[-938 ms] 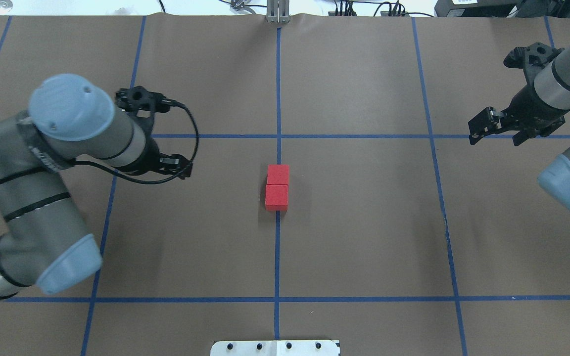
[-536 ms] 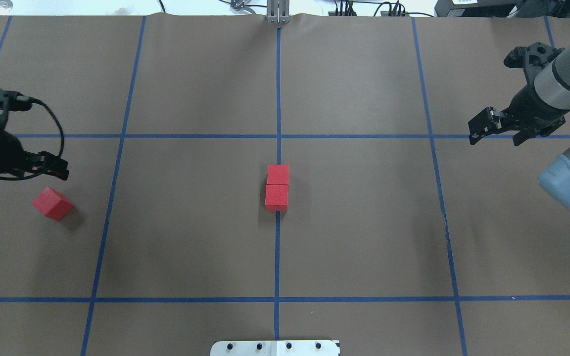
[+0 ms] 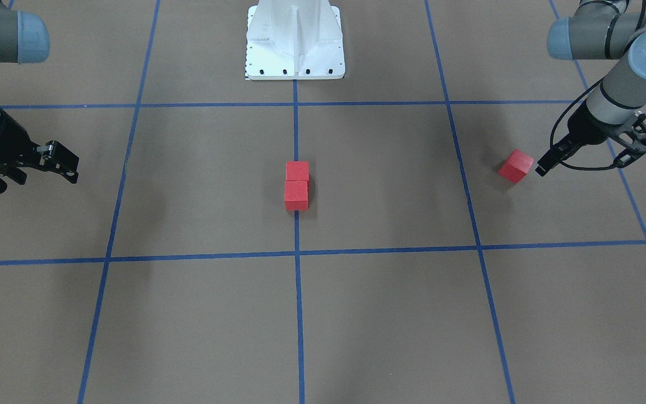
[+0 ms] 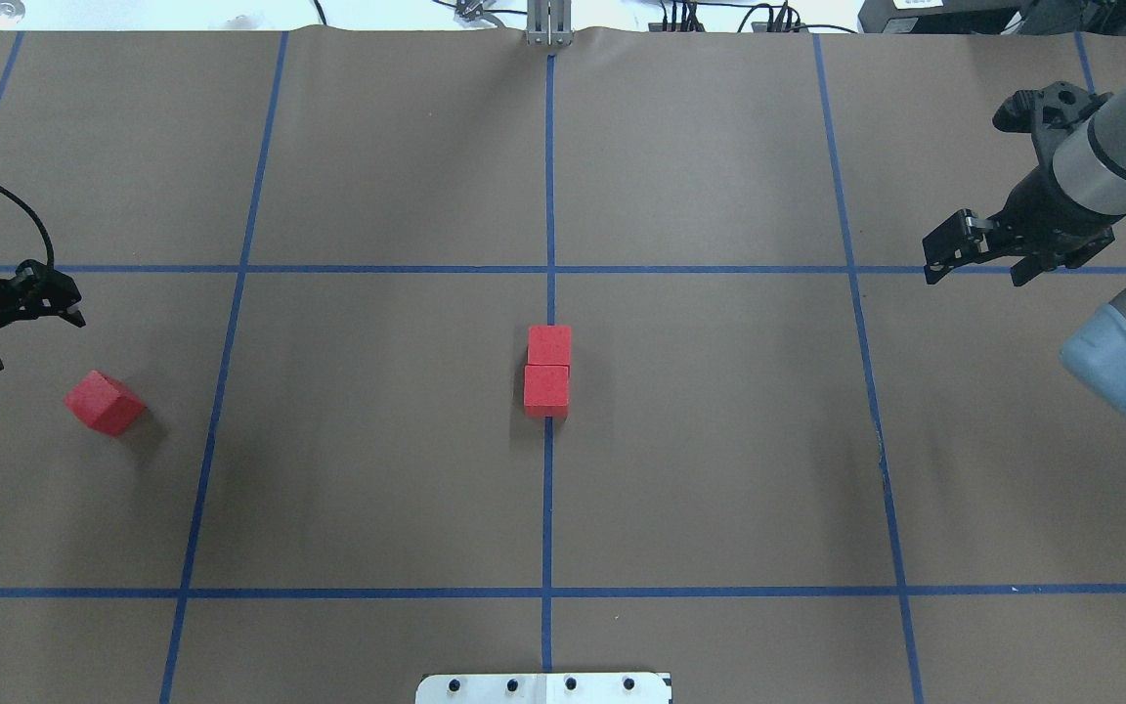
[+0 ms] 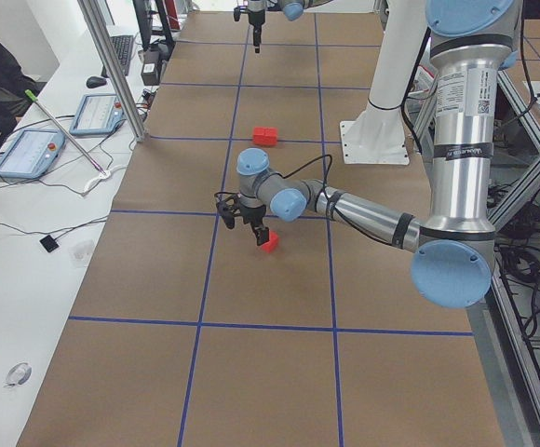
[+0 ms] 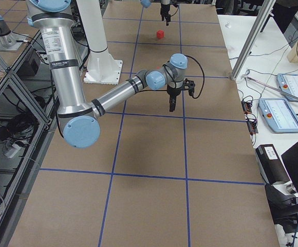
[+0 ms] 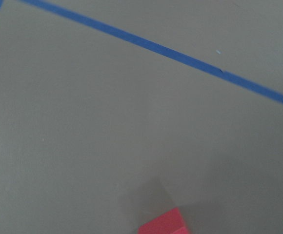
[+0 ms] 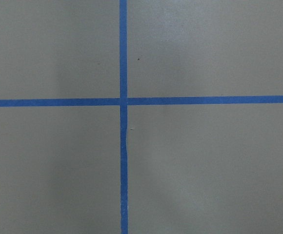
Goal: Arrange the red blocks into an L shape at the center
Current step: 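Open the left gripper and move it toward the last red cube, then grasp the last red cube with the left gripper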
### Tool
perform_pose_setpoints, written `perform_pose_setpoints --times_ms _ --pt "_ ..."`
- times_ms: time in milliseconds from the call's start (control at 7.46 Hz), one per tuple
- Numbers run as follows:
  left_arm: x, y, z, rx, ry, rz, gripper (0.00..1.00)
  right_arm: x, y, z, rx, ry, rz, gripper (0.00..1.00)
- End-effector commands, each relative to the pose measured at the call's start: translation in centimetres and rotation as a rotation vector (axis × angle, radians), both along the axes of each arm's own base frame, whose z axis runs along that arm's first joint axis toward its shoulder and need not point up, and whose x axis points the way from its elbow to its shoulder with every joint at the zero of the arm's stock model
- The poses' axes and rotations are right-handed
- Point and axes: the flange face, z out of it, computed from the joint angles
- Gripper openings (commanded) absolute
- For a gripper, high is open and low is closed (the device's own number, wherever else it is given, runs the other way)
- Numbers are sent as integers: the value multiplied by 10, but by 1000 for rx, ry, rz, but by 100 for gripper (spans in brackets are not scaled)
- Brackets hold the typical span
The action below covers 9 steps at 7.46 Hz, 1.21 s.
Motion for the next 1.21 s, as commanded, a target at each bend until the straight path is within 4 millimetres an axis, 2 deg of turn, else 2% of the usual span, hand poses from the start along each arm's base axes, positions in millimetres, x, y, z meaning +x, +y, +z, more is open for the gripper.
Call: perform_pose_setpoints --times_ms 0,134,268,402,1072 --pt "17 -6 3 -91 9 -78 100 -1 -1 0 1 1 1 100" --pt "22 -5 9 -104 -7 -86 100 -1 -1 0 1 1 1 100" --pt "41 3 14 -129 -26 -89 100 0 -1 0 2 2 1 100" --pt "50 7 14 -122 -43 -97 100 0 -1 0 3 2 1 100" --pt "53 14 23 -138 -60 -88 99 0 0 -5 10 -3 2 100"
